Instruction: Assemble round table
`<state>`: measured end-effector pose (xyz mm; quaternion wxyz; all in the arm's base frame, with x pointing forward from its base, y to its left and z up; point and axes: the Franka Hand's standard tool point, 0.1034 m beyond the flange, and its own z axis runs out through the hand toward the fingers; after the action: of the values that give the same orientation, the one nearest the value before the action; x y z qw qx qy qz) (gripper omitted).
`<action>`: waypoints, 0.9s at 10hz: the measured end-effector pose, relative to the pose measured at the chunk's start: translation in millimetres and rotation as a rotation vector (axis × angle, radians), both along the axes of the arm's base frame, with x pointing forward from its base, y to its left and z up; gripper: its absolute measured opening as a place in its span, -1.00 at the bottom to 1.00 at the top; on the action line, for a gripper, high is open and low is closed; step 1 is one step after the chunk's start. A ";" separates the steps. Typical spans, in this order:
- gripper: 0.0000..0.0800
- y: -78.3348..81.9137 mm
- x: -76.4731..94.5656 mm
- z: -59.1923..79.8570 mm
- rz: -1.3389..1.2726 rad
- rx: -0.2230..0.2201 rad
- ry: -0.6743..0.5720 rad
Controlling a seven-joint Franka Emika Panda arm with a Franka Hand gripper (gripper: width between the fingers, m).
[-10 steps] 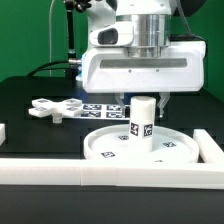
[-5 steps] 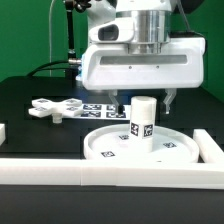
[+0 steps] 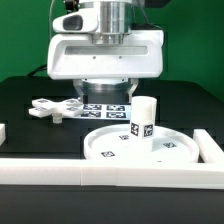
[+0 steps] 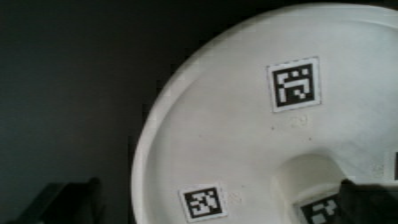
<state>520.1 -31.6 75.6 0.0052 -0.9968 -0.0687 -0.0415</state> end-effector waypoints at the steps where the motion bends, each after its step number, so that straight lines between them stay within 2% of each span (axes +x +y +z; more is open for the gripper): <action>1: 0.62 1.1 0.2 -0.1 0.003 0.000 0.000; 3: 0.62 2.2 -0.1 -2.5 -0.005 0.003 0.004; 4: 0.62 2.0 -3.0 -8.5 0.004 0.006 0.012; 6: 0.62 -28.9 -26.8 -12.6 0.080 -0.011 0.015; 7: 0.62 -44.6 -34.4 -11.8 0.109 -0.018 0.019; 8: 0.62 -57.6 -34.7 -7.1 0.128 -0.024 0.011; 9: 0.62 -58.1 -34.9 -7.5 0.121 -0.024 0.012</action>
Offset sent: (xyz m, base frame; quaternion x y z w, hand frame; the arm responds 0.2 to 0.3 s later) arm 0.0145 0.0201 -0.0179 0.0319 0.0081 0.0623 0.9975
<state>485.3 -89.8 68.1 -0.0037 -0.9910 -0.1296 -0.0345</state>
